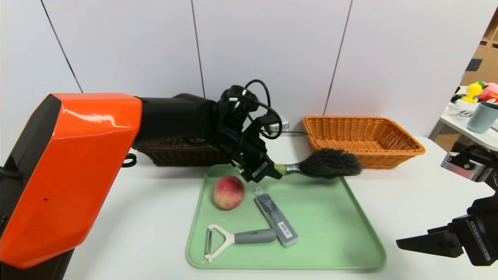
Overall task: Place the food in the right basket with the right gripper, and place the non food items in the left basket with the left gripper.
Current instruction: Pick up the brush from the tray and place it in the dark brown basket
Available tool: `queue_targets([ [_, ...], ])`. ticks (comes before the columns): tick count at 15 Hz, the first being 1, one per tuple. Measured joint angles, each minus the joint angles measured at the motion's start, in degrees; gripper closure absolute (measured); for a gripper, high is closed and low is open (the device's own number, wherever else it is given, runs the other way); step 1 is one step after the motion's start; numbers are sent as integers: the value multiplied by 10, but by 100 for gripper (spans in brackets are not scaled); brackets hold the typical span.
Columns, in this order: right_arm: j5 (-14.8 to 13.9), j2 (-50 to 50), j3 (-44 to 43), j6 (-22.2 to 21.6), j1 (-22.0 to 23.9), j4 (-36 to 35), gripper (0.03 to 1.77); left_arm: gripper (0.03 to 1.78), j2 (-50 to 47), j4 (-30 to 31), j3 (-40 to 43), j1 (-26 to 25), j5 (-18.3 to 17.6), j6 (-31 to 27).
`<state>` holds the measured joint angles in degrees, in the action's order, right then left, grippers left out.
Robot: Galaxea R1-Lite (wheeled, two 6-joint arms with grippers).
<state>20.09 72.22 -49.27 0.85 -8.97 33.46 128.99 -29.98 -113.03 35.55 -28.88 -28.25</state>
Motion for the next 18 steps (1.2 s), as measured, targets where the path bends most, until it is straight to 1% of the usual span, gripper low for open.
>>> queue_targets([
  [4,0,0,0,0,1,0,9,133,-4,-3,2,0,-2,0],
  [8,0,-1,3,0,1,0,9,133,-17,-37,4,0,-6,0],
  [11,0,-1,4,1,1,-1,9,133,-28,-42,6,0,-16,-1],
  [18,1,-1,5,1,1,-1,9,133,-54,-66,6,-10,-17,0],
])
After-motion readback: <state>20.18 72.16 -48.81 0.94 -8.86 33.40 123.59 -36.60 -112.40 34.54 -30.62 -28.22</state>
